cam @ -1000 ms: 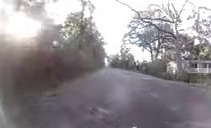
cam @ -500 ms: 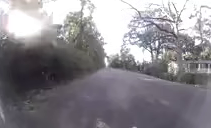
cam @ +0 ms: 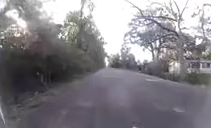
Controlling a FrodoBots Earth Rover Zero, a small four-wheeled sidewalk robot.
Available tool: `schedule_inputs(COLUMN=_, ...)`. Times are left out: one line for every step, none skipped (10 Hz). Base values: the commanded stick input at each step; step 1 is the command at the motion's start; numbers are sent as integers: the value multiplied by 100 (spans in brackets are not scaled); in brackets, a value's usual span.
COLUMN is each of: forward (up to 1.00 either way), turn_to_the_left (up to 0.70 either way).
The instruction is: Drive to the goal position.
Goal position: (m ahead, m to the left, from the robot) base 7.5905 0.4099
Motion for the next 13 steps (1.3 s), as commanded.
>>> schedule_inputs(forward=70, turn_to_the_left=0)
schedule_inputs(forward=70, turn_to_the_left=0)
schedule_inputs(forward=70, turn_to_the_left=0)
schedule_inputs(forward=70, turn_to_the_left=0)
schedule_inputs(forward=70, turn_to_the_left=0)
schedule_inputs(forward=70, turn_to_the_left=0)
schedule_inputs(forward=70, turn_to_the_left=0)
schedule_inputs(forward=70, turn_to_the_left=0)
schedule_inputs(forward=70, turn_to_the_left=0)
schedule_inputs(forward=70, turn_to_the_left=0)
schedule_inputs(forward=70, turn_to_the_left=0)
schedule_inputs(forward=70, turn_to_the_left=0)
schedule_inputs(forward=70, turn_to_the_left=0)
